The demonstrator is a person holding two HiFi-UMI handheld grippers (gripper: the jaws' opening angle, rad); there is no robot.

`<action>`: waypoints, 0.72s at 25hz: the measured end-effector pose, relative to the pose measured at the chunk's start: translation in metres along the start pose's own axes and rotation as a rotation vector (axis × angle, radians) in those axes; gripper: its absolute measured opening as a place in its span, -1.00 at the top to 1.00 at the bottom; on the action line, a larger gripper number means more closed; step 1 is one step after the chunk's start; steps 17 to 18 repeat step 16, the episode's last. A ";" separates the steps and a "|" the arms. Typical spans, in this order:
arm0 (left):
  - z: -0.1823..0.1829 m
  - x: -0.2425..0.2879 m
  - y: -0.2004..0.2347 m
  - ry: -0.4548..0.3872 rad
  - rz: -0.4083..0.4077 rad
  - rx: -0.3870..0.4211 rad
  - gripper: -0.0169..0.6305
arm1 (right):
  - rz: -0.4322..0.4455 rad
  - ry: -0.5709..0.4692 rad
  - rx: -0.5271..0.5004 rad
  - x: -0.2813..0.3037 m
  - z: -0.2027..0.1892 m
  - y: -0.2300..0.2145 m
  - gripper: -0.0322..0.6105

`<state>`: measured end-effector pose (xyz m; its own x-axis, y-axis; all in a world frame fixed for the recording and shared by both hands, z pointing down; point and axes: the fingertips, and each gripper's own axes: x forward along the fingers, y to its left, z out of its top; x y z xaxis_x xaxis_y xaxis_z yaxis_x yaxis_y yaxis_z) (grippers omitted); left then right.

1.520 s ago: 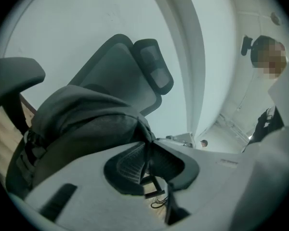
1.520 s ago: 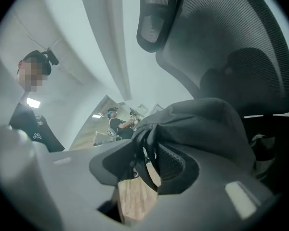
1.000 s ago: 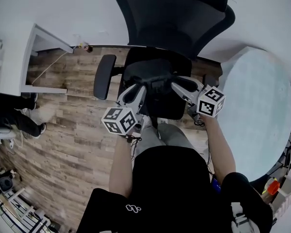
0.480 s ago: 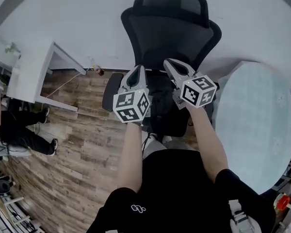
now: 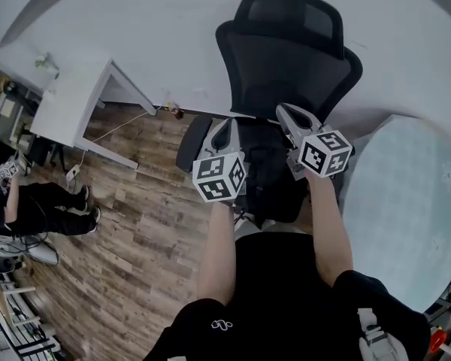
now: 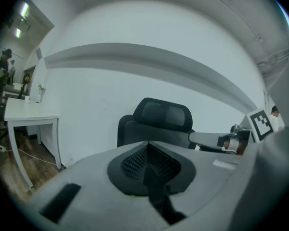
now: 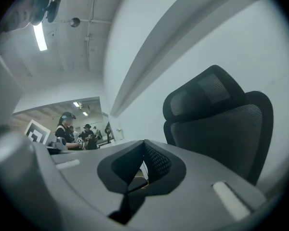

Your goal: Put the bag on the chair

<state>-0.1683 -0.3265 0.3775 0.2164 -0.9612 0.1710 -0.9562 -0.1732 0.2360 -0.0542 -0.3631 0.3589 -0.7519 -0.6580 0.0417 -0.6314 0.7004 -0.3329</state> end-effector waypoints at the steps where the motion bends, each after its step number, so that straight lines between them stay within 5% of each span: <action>1: 0.002 -0.001 0.002 -0.002 0.003 0.004 0.96 | 0.012 0.004 -0.004 0.003 -0.002 0.003 0.89; 18: 0.005 0.027 -0.013 0.010 -0.038 0.032 0.96 | 0.014 0.042 -0.077 0.016 -0.006 -0.007 0.89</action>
